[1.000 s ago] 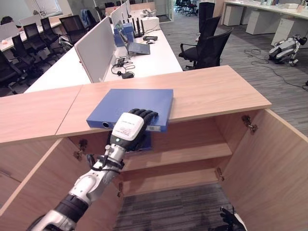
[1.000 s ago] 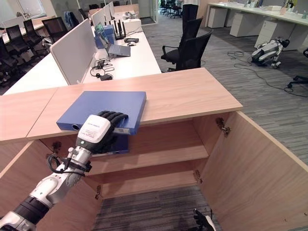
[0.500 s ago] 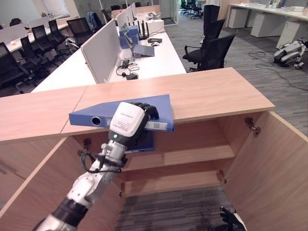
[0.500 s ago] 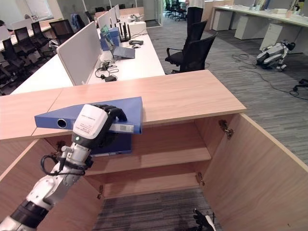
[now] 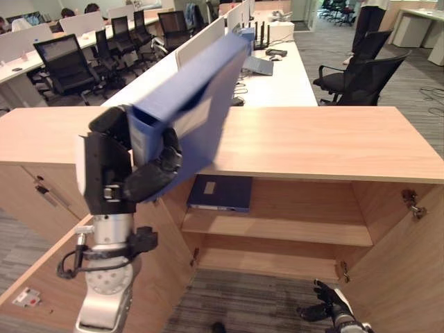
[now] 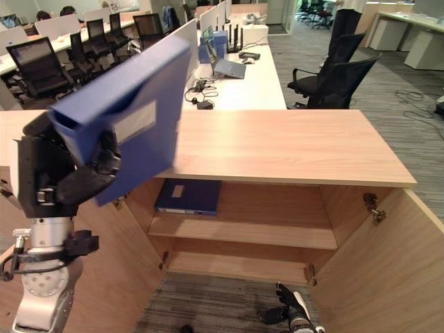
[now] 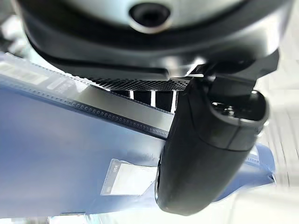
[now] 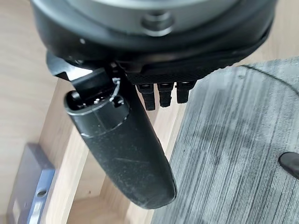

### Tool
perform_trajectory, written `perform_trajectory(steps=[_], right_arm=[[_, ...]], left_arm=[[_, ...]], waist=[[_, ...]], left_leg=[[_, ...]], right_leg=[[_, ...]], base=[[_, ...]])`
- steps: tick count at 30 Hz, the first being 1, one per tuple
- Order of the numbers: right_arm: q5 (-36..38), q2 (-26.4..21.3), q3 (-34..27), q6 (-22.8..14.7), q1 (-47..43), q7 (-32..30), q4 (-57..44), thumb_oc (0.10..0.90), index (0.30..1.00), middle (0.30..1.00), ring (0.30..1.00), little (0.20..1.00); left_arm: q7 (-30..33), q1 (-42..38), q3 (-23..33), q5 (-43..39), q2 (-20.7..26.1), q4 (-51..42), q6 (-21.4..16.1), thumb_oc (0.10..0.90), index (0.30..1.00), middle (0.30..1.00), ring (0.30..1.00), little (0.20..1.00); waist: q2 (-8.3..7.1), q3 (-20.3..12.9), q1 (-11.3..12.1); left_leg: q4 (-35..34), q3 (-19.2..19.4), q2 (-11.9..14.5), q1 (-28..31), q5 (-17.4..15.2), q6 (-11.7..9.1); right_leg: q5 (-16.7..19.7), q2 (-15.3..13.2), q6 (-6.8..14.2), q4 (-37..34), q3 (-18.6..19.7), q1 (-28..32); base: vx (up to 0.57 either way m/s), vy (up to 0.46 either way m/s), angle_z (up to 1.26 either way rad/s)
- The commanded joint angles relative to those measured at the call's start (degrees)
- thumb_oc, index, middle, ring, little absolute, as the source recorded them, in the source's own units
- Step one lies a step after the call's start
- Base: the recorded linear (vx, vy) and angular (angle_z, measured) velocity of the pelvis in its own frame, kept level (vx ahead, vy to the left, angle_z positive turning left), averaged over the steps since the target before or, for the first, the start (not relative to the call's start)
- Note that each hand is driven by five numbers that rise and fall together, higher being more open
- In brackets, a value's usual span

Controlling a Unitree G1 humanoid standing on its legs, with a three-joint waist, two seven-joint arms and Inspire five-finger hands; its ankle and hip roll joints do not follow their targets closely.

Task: Put the empty folder in the office cabinet

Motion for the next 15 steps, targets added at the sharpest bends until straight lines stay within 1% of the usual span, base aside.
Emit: perform_trajectory(steps=[1, 2, 3, 5, 6, 8, 14, 15], right_arm=[[0.0, -0.2, 0.3, -2.4, -6.7, 1.3, -1.2, 0.8, 0.9, 0.9, 0.9, 0.9], [0.0, -0.2, 0.3, -2.4, -6.7, 1.3, -1.2, 0.8, 0.9, 0.9, 0.9, 0.9], [-0.6, -0.1, 1.3, -2.2, -7.0, 2.0, -0.9, 0.8, 0.9, 0.9, 0.9, 0.9], [-0.7, -0.1, 2.0, -2.2, -7.4, 2.2, -0.5, 0.8, 0.9, 0.9, 0.9, 0.9], [-0.8, 0.0, 2.5, -2.1, -7.7, 2.3, 0.2, 0.8, 0.9, 0.9, 0.9, 0.9], [-1.3, 0.2, 4.2, -2.1, -7.8, 2.9, 1.1, 0.8, 0.9, 0.9, 0.9, 0.9], [-1.3, 0.6, 5.2, -2.2, -8.1, 3.1, 1.7, 0.8, 0.9, 0.9, 0.9, 0.9], [-1.1, 0.7, 5.3, -2.3, -8.0, 3.2, 1.5, 0.8, 0.9, 0.9, 0.9, 0.9]], left_arm=[[-11.0, -4.8, -4.7, -10.3, 3.1, 0.2, 2.8, 0.4, 0.3, 0.3, 0.3, 0.3], [-11.0, -4.9, -4.7, -10.4, 3.1, 0.2, 2.7, 0.4, 0.3, 0.3, 0.3, 0.3], [-14.1, -5.2, -6.7, -15.5, 3.8, -1.2, 4.5, 0.4, 0.3, 0.3, 0.3, 0.3], [-15.2, -6.2, -8.9, -18.6, 4.6, -1.4, 5.4, 0.4, 0.3, 0.3, 0.3, 0.3], [-15.7, -7.3, -11.1, -20.0, 6.2, -1.3, 6.1, 0.4, 0.3, 0.3, 0.3, 0.3], [-17.4, -9.5, -13.3, -22.5, 8.2, -2.6, 7.2, 0.4, 0.3, 0.3, 0.3, 0.3], [-17.4, -11.2, -15.2, -22.4, 9.2, -1.7, 7.5, 0.4, 0.3, 0.3, 0.3, 0.3], [-17.1, -11.2, -15.3, -21.2, 9.3, -0.7, 7.4, 0.4, 0.3, 0.3, 0.3, 0.3]], waist=[[-1.65, 3.4, -1.4], [-1.67, 3.4, -1.4], [-1.74, 3.4, -1.3], [-1.76, 3.5, -1.4], [-1.71, 3.5, -1.5], [-1.79, 3.5, -1.7], [-1.72, 3.4, -1.8], [-1.77, 3.3, -1.9]], left_leg=[[-0.1, -0.8, 1.2, 9.9, -11.0, -4.2], [-0.1, -0.7, 1.2, 9.9, -11.0, -4.2], [-0.1, -0.7, 1.2, 10.0, -11.0, -4.1], [-0.1, -0.6, 1.1, 10.0, -11.0, -4.0], [-0.1, -0.9, 1.1, 9.9, -10.9, -4.0], [-0.1, -1.2, 0.9, 9.9, -11.0, -3.9], [-0.1, -1.1, 0.8, 10.1, -11.2, -3.8], [-0.1, -0.9, 0.8, 10.2, -11.2, -3.7]], right_leg=[[-3.0, -1.4, 2.2, -0.5, 4.4, -2.1], [-3.0, -1.4, 2.2, -0.5, 4.4, -2.1], [-2.9, -1.4, 2.3, -0.5, 4.4, -2.0], [-2.8, -1.5, 2.3, -0.5, 4.4, -1.9], [-2.8, -1.5, 2.3, -0.5, 4.4, -1.9], [-2.8, -1.6, 2.4, -0.5, 4.4, -1.8], [-2.7, -1.7, 2.5, -0.5, 4.8, -1.8], [-2.7, -1.8, 2.5, -0.5, 5.0, -1.8]], base=[[0.0, 0.0, 0.0], [0.0, 0.0, 0.0], [0.0, 0.0, 0.0], [-0.03, 0.025, -0.04], [-0.03, 0.018, -0.04], [-0.02, 0.022, -0.04], [0.0, 0.004, -0.01], [0.0, 0.0, 0.0]])
